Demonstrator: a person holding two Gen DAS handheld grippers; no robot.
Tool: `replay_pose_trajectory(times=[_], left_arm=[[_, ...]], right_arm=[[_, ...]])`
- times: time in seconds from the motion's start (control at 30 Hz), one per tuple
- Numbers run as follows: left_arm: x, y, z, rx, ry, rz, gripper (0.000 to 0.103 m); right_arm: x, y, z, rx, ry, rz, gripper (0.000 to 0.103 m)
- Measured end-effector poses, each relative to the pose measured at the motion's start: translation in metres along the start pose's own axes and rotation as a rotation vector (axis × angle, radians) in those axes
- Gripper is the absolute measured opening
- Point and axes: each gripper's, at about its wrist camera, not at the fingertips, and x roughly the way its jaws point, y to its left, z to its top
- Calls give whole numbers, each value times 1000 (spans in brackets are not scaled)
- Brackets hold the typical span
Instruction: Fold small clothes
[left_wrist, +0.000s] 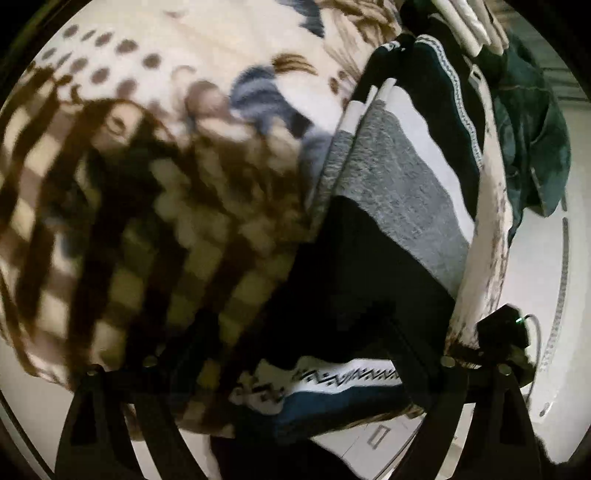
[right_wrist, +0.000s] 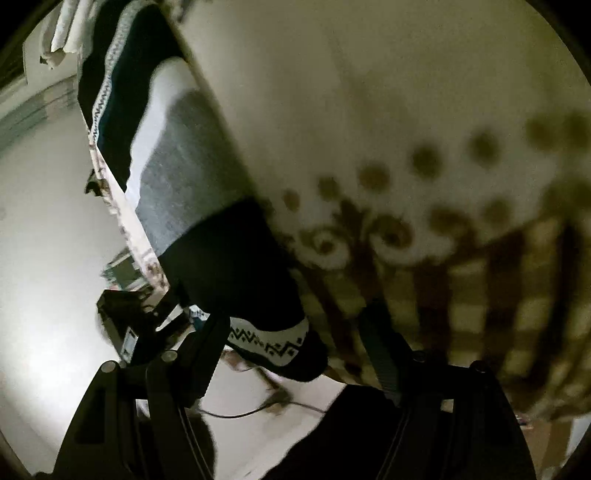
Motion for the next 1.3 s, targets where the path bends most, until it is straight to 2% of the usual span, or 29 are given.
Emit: replay_pose_trajectory(times=[0.1,0.17,0.23,0.3,0.33,0.37,0.4,0.43,0.5,0.67,0.8,0.9,1.03,1.1,1.17,1.2,1.3], left_arm=[[4,-6,-6,-28,-11,-87,90],[9,-19,-8,12,-6,-92,89],[11,-27,-11,37,-21,-95,88],[9,-26,-12,23,-50,-94,65],[8,-23,-13,11,-58,-95,44],[5,-19,-14,-4,-67,-88,23],[3,-14,-17,-13,-73,-88,16],[-3,-11,-19,-35,-86,-124,16],[-14,-6,-28,-38,-99,-147,14],[-51,-30,-34,-34,-145,-189,13],[-89,-68,-15,-30,-206,-259,13],[-106,-106,10,-3,-242,-316,13],[-127,-160,73,84,-314,-364,13],[-127,-180,109,105,-341,-379,13],[-125,-189,142,109,-354,-390,13],[-121,-195,168,109,-361,-396,13],[-106,-203,227,86,-365,-400,13]], right_arm=[[23,-2,1,2,44,90,74],[43,5,4,17,60,136,74],[41,11,6,19,55,153,75],[46,16,5,13,38,144,75],[55,23,6,12,21,150,70],[53,23,3,4,3,145,61],[49,23,0,-4,-10,127,29],[48,25,-3,-13,-21,137,22],[46,33,-8,-25,-45,151,19],[29,70,-25,-76,-105,169,17],[0,109,-37,-132,-150,203,16],[-42,141,-33,-182,-197,223,16],[-93,210,9,-268,-290,204,16],[-119,225,35,-291,-329,193,16],[-141,249,75,-307,-376,187,16],[-152,252,90,-308,-387,188,16],[-162,281,157,-293,-409,185,16]])
